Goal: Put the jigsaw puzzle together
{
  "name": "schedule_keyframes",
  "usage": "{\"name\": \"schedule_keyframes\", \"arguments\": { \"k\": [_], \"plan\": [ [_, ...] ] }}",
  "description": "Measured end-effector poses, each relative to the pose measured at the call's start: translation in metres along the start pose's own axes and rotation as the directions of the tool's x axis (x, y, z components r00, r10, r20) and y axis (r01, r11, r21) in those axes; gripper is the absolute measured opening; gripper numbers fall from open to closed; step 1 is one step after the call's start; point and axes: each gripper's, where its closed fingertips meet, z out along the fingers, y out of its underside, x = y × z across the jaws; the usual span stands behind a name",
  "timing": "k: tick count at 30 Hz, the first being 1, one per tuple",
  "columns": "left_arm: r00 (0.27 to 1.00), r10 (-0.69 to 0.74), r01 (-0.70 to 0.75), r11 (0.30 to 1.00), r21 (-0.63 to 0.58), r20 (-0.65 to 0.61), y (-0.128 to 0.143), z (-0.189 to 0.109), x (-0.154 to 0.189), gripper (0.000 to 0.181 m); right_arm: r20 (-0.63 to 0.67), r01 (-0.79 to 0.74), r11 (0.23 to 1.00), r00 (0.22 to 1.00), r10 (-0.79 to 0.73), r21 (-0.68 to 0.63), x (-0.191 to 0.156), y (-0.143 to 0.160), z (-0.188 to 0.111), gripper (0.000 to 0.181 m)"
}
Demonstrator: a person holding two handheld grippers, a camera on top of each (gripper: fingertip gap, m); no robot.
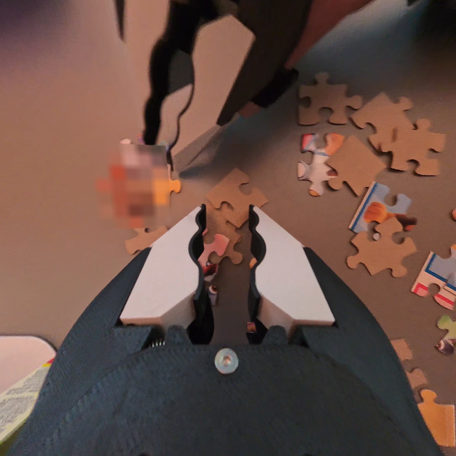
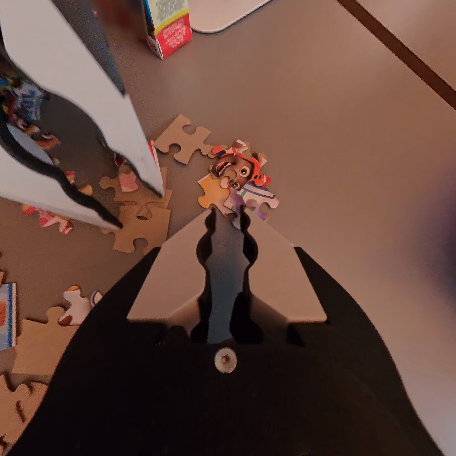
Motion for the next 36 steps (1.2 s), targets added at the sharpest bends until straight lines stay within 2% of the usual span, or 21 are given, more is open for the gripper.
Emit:
{"name": "schedule_keyframes", "arguments": {
  "k": [1, 3, 5, 6, 8, 11, 14, 17, 21, 25, 28, 29, 30, 33, 36],
  "plan": [
    [1.0, 0.019, -0.019, 1.0, -0.007, -0.012, 0.0, 0.002, 0.004, 0.034, 0.002, -0.005, 1.0, 1.0, 0.005, 0.027, 0.001, -0.004, -0.006, 0.025],
    [0.999, 0.042, -0.043, 0.998, -0.034, -0.016, 0.001, 0.007, 0.007, 0.036, 0.003, 0.009, 0.998, 1.0, -0.009, 0.059, 0.002, -0.01, -0.023, 0.025],
    [0.999, 0.028, -0.029, 0.999, -0.022, -0.039, -0.003, 0.011, 0.01, 0.035, 0.108, -0.013, 0.998, 0.994, 0.006, 0.068, -0.012, -0.009, -0.034, 0.019],
    [0.999, 0.034, -0.035, 0.999, -0.019, -0.038, -0.005, 0.012, 0.01, 0.034, 0.181, -0.032, 0.998, 0.983, 0.022, 0.052, -0.023, -0.004, -0.036, 0.021],
    [0.998, 0.06, -0.06, 0.998, -0.014, -0.018, -0.006, 0.013, 0.011, 0.019, 0.265, -0.052, 0.999, 0.963, 0.05, -0.001, -0.038, 0.011, -0.032, 0.025],
    [0.995, 0.1, -0.1, 0.995, -0.003, 0.029, -0.006, 0.012, 0.012, 0.019, 0.344, -0.086, 0.995, 0.934, 0.099, -0.052, -0.053, 0.024, -0.025, 0.03],
    [0.989, 0.134, -0.135, 0.991, 0.023, 0.055, -0.008, 0.013, 0.017, 0.017, 0.339, -0.09, 0.994, 0.935, 0.107, -0.067, -0.053, 0.021, -0.021, 0.024],
    [0.976, 0.2, -0.204, 0.978, 0.042, 0.086, -0.009, 0.013, 0.024, 0.011, 0.324, -0.1, 0.992, 0.939, 0.119, -0.075, -0.051, 0.021, -0.018, 0.009],
    [0.959, 0.227, -0.237, 0.97, 0.047, 0.169, -0.01, 0.009, 0.021, 0.024, 0.35, -0.098, 0.994, 0.931, 0.107, -0.043, -0.052, 0.018, -0.025, 0.001],
    [0.953, 0.225, -0.241, 0.969, 0.059, 0.2, -0.009, 0.002, 0.019, 0.024, 0.415, -0.094, 0.994, 0.908, 0.065, 0.05, -0.058, 0.005, -0.042, 0.0],
    [0.943, 0.24, -0.265, 0.961, 0.085, 0.229, -0.013, -0.003, 0.02, 0.024, 0.448, 0.001, 0.991, 0.892, -0.06, 0.131, -0.071, -0.001, -0.056, 0.0],
    [0.932, 0.245, -0.274, 0.959, 0.077, 0.268, -0.013, -0.005, 0.016, 0.034, 0.468, 0.025, 0.987, 0.878, -0.098, 0.16, -0.077, -0.004, -0.062, 0.0],
    [0.924, 0.262, -0.291, 0.954, 0.069, 0.278, -0.013, -0.006, 0.015, 0.033, 0.47, 0.054, 0.982, 0.872, -0.135, 0.182, -0.081, -0.005, -0.065, 0.0],
    [0.919, 0.294, -0.322, 0.944, 0.068, 0.261, -0.01, -0.002, 0.022, 0.027, 0.471, 0.16, 0.972, 0.854, -0.222, 0.17, -0.092, 0.005, -0.065, 0.0],
    [0.922, 0.281, -0.3, 0.953, 0.033, 0.266, -0.004, 0.002, 0.015, 0.032, 0.438, 0.132, 0.98, 0.88, -0.186, 0.15, -0.078, 0.008, -0.062, 0.0]
  ]
}}
